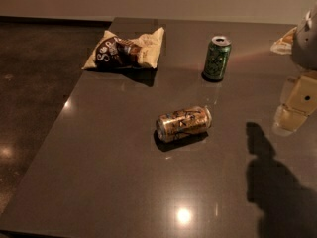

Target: Pick orange can

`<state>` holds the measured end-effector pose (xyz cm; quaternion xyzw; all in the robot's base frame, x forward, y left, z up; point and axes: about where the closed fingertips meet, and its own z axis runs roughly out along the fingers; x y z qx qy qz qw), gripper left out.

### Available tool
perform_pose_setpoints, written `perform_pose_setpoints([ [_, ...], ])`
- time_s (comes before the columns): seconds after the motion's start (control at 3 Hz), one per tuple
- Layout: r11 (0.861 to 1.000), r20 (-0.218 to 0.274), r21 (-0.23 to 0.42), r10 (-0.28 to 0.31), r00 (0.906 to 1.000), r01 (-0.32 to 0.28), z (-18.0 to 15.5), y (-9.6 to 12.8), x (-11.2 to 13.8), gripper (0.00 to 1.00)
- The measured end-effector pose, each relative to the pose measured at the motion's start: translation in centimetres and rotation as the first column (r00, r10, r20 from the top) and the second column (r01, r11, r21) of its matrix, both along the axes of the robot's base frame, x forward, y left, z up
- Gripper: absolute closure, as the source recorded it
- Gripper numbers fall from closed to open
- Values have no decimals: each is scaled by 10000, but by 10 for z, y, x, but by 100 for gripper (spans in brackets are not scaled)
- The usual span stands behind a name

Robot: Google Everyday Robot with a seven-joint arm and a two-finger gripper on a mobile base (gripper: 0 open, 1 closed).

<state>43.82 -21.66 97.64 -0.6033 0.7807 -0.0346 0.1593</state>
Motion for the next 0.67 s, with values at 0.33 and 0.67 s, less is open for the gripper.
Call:
perform_pose_setpoints([
  [0.33, 10000, 22, 3, 5, 10000, -5, 1, 0, 0, 0],
  [0.67, 9987, 63, -227, 457, 9989, -455, -11, 18, 13, 0],
])
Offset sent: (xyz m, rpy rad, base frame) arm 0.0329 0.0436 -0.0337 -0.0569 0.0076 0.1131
